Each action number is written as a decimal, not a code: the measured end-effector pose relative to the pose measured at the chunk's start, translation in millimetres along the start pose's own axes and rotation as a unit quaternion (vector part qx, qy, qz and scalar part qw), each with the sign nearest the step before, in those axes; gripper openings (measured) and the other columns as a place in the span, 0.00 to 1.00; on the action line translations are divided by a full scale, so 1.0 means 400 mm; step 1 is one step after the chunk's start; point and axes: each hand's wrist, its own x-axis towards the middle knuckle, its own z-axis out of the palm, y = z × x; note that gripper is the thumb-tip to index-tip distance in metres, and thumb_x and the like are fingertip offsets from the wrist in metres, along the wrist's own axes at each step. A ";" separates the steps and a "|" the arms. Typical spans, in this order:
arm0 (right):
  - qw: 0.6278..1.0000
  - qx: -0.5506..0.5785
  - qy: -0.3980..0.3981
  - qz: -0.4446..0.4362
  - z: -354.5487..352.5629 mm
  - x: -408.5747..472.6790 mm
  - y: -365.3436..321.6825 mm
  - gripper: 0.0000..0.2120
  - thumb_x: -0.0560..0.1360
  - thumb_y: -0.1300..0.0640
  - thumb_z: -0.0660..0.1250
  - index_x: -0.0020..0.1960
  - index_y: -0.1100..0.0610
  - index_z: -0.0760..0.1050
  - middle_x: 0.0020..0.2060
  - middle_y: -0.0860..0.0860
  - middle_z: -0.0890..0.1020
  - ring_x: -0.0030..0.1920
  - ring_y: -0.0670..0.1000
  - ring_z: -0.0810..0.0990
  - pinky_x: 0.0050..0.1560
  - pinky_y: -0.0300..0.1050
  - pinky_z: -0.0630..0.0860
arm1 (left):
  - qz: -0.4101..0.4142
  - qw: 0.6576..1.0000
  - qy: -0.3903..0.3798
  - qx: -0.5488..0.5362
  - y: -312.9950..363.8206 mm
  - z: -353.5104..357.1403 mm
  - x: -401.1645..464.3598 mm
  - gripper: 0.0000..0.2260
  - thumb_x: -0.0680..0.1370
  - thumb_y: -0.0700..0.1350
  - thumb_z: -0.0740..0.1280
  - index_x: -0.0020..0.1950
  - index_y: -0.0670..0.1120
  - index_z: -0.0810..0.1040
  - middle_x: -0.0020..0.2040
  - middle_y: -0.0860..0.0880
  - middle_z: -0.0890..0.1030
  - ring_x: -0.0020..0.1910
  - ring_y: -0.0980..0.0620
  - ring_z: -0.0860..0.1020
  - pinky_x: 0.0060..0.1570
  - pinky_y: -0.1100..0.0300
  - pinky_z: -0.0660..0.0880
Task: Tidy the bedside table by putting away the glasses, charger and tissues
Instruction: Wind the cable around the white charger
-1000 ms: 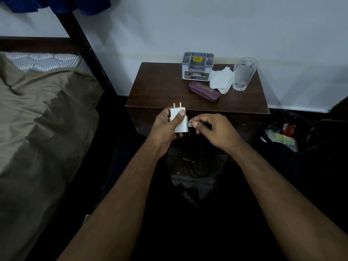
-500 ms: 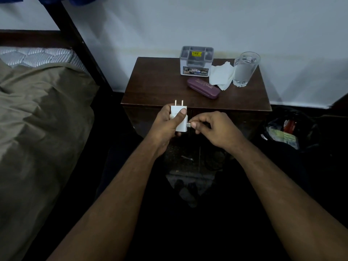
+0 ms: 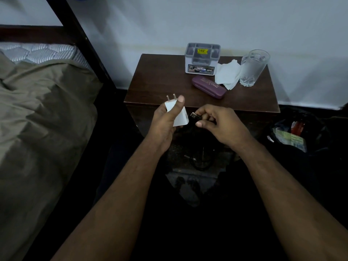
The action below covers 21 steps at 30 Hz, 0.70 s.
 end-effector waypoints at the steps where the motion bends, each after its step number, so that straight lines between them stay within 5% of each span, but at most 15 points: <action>1: 1.000 0.003 0.008 0.001 0.001 0.000 0.000 0.11 0.74 0.58 0.75 0.55 0.50 0.81 0.37 0.45 0.82 0.36 0.39 0.77 0.45 0.33 0.72 | 0.004 1.000 -0.001 0.000 -0.001 0.000 -0.001 0.11 0.73 0.56 0.76 0.42 0.51 0.80 0.36 0.52 0.81 0.38 0.52 0.80 0.43 0.54 0.77; 5: 0.999 0.025 0.041 -0.002 -0.001 0.001 -0.006 0.06 0.75 0.57 0.75 0.49 0.48 0.80 0.36 0.43 0.86 0.36 0.36 0.80 0.43 0.27 0.71 | -0.014 0.999 0.007 -0.043 0.001 0.001 0.004 0.16 0.76 0.58 0.72 0.52 0.47 0.76 0.46 0.46 0.78 0.45 0.49 0.79 0.47 0.50 0.78; 11: 0.999 0.007 0.045 0.006 0.002 -0.003 -0.010 0.03 0.78 0.56 0.71 0.49 0.50 0.83 0.34 0.43 0.86 0.34 0.37 0.79 0.41 0.32 0.73 | -0.105 0.959 0.012 -0.262 0.020 -0.006 0.010 0.31 0.78 0.72 0.55 0.48 0.44 0.76 0.43 0.44 0.80 0.45 0.45 0.80 0.56 0.44 0.76; 14: 0.999 -0.001 0.032 0.004 0.002 -0.004 -0.013 0.04 0.79 0.54 0.69 0.50 0.49 0.83 0.35 0.42 0.86 0.35 0.38 0.79 0.41 0.32 0.72 | -0.114 0.941 0.023 -0.317 0.025 -0.007 0.003 0.26 0.82 0.62 0.57 0.41 0.41 0.78 0.43 0.43 0.78 0.49 0.44 0.79 0.64 0.46 0.72; 17: 0.999 0.005 0.033 -0.009 0.004 -0.006 -0.018 0.06 0.81 0.54 0.67 0.52 0.49 0.84 0.37 0.43 0.86 0.41 0.37 0.82 0.47 0.29 0.73 | -0.110 0.940 0.016 -0.324 0.035 -0.002 0.001 0.15 0.79 0.47 0.62 0.35 0.43 0.78 0.37 0.46 0.78 0.41 0.47 0.78 0.57 0.49 0.74; 21: 0.999 0.011 0.047 -0.019 0.004 -0.003 -0.021 0.08 0.82 0.55 0.66 0.54 0.50 0.84 0.36 0.44 0.85 0.42 0.40 0.83 0.47 0.29 0.73 | -0.124 0.933 -0.001 -0.339 0.030 0.003 -0.008 0.11 0.77 0.43 0.59 0.36 0.43 0.74 0.38 0.44 0.75 0.41 0.46 0.76 0.68 0.44 0.70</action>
